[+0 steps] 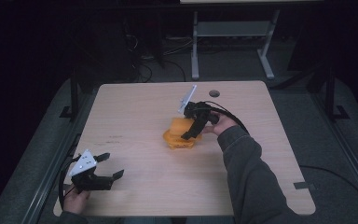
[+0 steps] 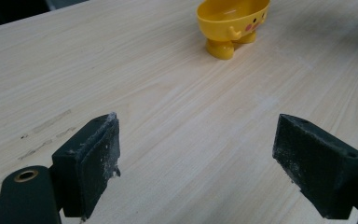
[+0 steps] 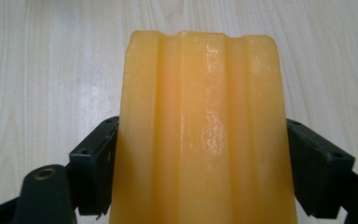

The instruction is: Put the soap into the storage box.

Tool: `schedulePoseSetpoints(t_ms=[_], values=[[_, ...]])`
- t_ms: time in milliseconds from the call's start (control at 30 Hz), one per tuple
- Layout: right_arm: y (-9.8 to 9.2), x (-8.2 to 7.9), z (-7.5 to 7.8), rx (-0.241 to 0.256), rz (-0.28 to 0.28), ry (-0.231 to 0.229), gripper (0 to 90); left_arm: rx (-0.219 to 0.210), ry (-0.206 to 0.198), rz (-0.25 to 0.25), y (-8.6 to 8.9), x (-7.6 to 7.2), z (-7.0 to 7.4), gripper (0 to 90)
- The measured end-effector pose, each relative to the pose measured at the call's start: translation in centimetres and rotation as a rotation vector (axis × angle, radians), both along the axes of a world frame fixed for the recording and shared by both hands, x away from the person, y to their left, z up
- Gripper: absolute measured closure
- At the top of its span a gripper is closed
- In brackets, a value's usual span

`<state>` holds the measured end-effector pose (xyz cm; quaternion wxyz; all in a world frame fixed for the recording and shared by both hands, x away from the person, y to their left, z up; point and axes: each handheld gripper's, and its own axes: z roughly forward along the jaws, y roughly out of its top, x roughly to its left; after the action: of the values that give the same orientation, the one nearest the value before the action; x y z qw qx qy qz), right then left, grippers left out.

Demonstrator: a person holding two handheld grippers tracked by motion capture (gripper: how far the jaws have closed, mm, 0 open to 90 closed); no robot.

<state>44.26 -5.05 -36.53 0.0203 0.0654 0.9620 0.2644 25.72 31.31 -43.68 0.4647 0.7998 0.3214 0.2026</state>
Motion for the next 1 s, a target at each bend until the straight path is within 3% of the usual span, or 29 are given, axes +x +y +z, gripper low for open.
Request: schedulePoseSetpoints(t_ms=[533, 1000], values=[[1.4, 0.7, -1.2, 0.011, 0.045, 0.005, 20.4, 0.005, 0.000, 0.001, 0.1, 0.0, 0.0, 14.3], [2.1, 0.8, -2.4, -0.027, 0.055, 0.009, 20.3, 0.000, 0.002, 0.001, 0.1, 0.0, 0.0, 14.3]])
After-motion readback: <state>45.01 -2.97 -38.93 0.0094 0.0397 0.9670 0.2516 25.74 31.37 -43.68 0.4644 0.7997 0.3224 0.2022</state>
